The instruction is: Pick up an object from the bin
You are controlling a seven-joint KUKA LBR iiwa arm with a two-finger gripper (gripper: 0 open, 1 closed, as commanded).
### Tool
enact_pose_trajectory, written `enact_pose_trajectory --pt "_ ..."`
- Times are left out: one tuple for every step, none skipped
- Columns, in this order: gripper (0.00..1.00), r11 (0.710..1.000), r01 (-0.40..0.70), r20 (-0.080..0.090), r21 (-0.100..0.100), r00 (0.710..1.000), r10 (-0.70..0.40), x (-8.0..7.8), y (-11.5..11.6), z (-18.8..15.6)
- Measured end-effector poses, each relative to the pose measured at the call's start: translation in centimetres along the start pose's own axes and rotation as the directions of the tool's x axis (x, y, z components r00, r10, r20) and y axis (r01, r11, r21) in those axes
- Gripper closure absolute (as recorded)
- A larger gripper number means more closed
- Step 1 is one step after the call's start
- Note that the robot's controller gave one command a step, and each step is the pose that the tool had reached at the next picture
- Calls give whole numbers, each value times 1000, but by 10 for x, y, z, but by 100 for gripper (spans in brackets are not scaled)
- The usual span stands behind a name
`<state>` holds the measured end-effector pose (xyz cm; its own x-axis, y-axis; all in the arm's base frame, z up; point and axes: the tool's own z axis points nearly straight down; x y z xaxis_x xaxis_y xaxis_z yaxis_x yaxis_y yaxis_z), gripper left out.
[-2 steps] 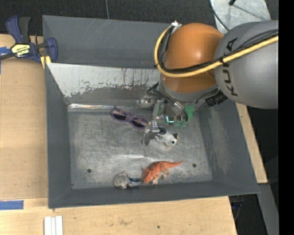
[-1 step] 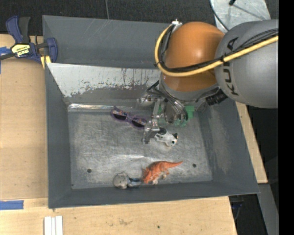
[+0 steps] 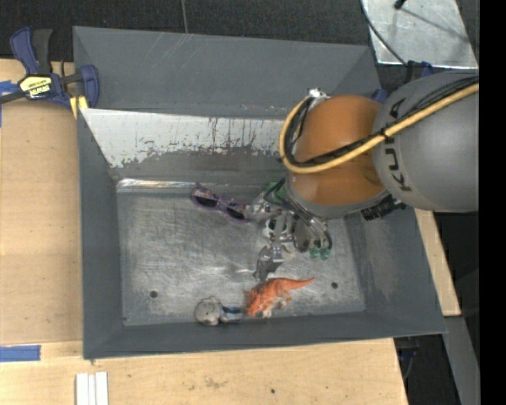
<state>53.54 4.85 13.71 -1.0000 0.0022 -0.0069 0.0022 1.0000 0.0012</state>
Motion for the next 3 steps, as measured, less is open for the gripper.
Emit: enact_pose_trajectory --pt "0 999 -37 -12 1 999 37 26 -20 13" --pt "0 994 107 -6 1 994 -107 44 -29 12" --pt "0 980 200 -4 1 980 -200 50 -32 55"
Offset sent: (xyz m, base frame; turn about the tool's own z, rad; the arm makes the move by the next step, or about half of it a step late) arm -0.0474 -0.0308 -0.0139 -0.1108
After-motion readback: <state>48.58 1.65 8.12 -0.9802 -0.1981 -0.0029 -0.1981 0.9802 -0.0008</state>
